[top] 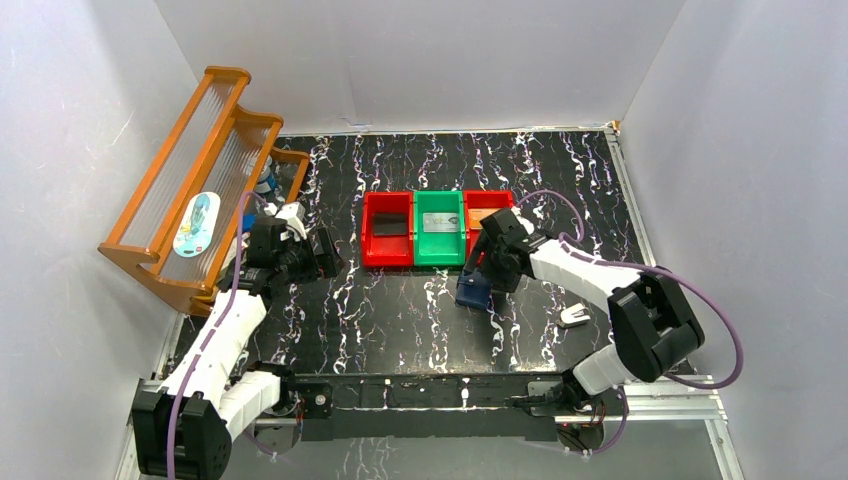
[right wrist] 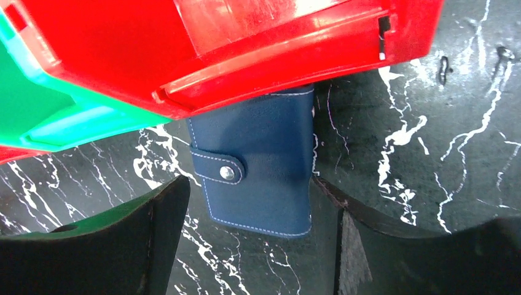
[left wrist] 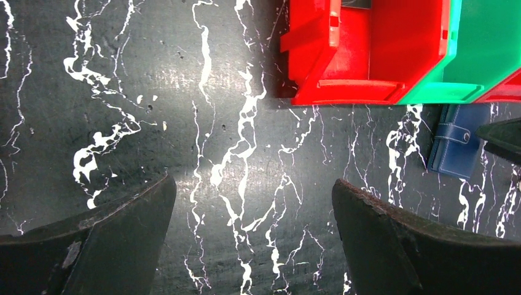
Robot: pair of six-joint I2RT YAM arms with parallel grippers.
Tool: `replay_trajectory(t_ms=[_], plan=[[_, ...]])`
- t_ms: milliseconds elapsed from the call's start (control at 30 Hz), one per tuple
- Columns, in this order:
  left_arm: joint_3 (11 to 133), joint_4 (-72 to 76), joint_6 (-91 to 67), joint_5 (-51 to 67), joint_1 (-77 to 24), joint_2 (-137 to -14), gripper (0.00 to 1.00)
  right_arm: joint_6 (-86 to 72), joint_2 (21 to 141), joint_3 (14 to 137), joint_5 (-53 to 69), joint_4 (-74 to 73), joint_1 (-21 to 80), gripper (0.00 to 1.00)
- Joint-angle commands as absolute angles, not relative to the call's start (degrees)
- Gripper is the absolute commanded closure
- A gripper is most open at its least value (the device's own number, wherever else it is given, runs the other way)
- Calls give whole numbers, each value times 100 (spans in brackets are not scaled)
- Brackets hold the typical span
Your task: Take the credit cards out of the card holder
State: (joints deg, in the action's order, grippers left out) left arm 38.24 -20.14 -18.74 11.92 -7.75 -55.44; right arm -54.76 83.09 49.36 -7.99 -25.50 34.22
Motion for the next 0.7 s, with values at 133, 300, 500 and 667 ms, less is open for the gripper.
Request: replay_trajectory(t_ms=[133, 300, 500, 667], plan=[[3826, -2039, -2004, 926, -809, -5459, 2, -5421, 8905, 4865, -617, -2506, 3443, 27], [3830, -2017, -1971, 1052, -809, -5492, 2, -4952, 8917, 4544, -320, -2507, 3609, 35], [3831, -2005, -1848, 1348, -809, -5529, 2, -4685, 8585, 4216, -177, -2594, 4197, 40], [3852, -2013, -1658, 1662, -806, -5513, 2, -4727, 8288, 4122, -16, -2520, 4738, 40]])
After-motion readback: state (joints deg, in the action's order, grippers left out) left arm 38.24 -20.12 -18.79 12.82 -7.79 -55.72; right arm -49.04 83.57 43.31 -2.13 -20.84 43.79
